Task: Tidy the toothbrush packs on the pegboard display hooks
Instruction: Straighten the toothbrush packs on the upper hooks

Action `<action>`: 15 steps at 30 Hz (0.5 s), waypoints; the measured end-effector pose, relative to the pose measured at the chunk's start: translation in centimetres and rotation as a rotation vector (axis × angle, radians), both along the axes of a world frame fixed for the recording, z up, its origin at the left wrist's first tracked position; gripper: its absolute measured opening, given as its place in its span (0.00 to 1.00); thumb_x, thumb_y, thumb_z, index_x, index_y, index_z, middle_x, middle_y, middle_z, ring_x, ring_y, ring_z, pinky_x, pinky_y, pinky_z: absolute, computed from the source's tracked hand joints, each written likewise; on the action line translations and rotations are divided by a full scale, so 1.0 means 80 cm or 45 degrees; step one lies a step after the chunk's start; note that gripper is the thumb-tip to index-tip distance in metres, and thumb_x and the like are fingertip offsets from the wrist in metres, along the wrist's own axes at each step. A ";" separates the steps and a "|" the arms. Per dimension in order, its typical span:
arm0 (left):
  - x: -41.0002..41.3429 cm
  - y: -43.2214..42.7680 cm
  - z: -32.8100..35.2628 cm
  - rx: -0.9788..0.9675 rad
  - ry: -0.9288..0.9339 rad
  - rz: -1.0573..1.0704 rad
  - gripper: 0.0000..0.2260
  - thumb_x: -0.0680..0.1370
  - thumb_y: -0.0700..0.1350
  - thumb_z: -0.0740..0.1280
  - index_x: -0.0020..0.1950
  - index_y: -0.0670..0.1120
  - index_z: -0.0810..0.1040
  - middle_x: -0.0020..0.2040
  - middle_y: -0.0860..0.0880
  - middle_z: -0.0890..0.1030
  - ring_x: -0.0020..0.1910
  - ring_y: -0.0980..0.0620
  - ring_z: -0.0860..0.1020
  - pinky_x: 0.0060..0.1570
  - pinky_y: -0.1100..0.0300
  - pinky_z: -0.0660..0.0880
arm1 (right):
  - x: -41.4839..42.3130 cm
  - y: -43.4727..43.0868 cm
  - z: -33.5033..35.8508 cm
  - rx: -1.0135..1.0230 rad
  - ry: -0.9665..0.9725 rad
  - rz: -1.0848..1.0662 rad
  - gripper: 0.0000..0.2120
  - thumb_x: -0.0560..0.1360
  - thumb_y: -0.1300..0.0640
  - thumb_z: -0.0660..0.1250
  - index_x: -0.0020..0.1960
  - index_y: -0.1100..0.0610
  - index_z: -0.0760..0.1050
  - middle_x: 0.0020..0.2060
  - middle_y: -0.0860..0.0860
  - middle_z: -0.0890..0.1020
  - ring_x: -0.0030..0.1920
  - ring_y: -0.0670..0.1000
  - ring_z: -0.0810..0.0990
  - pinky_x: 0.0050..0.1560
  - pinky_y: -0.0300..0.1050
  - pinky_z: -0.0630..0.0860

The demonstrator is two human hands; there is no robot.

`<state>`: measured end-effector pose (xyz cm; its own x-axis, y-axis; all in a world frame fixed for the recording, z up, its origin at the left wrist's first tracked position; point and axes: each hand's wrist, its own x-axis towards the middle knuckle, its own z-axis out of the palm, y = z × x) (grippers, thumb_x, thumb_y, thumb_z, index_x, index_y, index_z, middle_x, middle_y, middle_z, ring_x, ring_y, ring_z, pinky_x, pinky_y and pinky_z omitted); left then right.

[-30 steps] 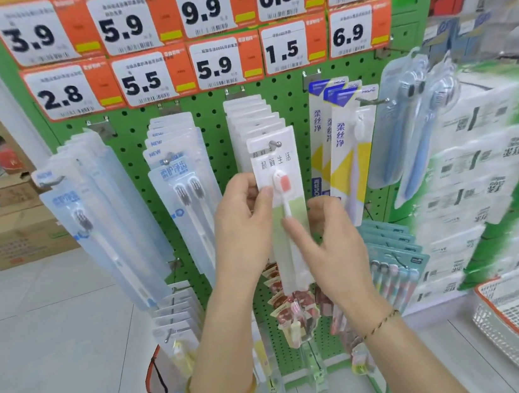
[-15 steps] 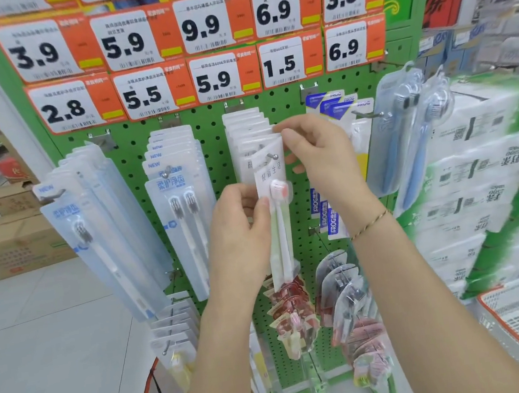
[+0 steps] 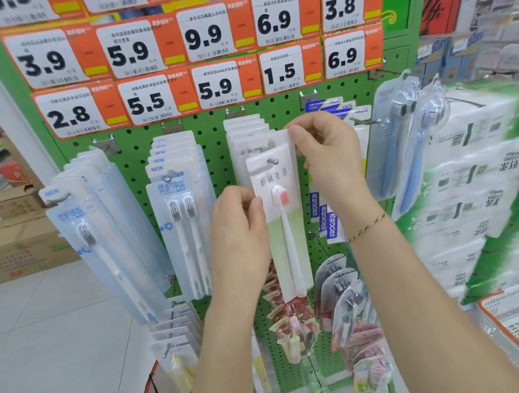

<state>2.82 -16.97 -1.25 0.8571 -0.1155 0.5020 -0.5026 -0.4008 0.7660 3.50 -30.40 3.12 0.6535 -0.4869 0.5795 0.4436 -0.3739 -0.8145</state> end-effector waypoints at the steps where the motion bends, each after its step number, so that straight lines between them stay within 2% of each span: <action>1: 0.000 0.001 0.000 -0.001 0.002 0.003 0.04 0.81 0.43 0.59 0.48 0.49 0.71 0.44 0.55 0.73 0.43 0.58 0.72 0.43 0.62 0.68 | -0.002 0.000 -0.001 0.001 -0.013 -0.026 0.08 0.77 0.63 0.63 0.43 0.51 0.76 0.36 0.43 0.78 0.36 0.39 0.74 0.39 0.35 0.70; 5: 0.002 0.002 -0.001 -0.027 0.022 0.000 0.03 0.81 0.43 0.59 0.49 0.48 0.71 0.46 0.53 0.74 0.45 0.55 0.72 0.44 0.62 0.68 | -0.012 0.006 -0.009 -0.056 -0.097 -0.192 0.07 0.76 0.64 0.63 0.43 0.53 0.76 0.36 0.41 0.77 0.38 0.37 0.73 0.42 0.30 0.69; 9: 0.000 0.001 -0.002 -0.052 0.048 -0.021 0.04 0.82 0.43 0.58 0.49 0.48 0.71 0.45 0.53 0.74 0.44 0.55 0.71 0.43 0.63 0.67 | -0.022 0.009 -0.025 -0.143 -0.207 -0.374 0.06 0.76 0.62 0.62 0.47 0.59 0.78 0.40 0.45 0.77 0.43 0.46 0.75 0.45 0.37 0.71; 15: -0.004 -0.003 -0.002 -0.074 0.102 -0.026 0.04 0.82 0.44 0.57 0.50 0.48 0.70 0.43 0.54 0.72 0.40 0.59 0.70 0.40 0.65 0.67 | -0.038 0.001 -0.051 -0.203 -0.225 -0.541 0.06 0.76 0.63 0.62 0.47 0.61 0.78 0.40 0.45 0.75 0.42 0.42 0.71 0.44 0.37 0.68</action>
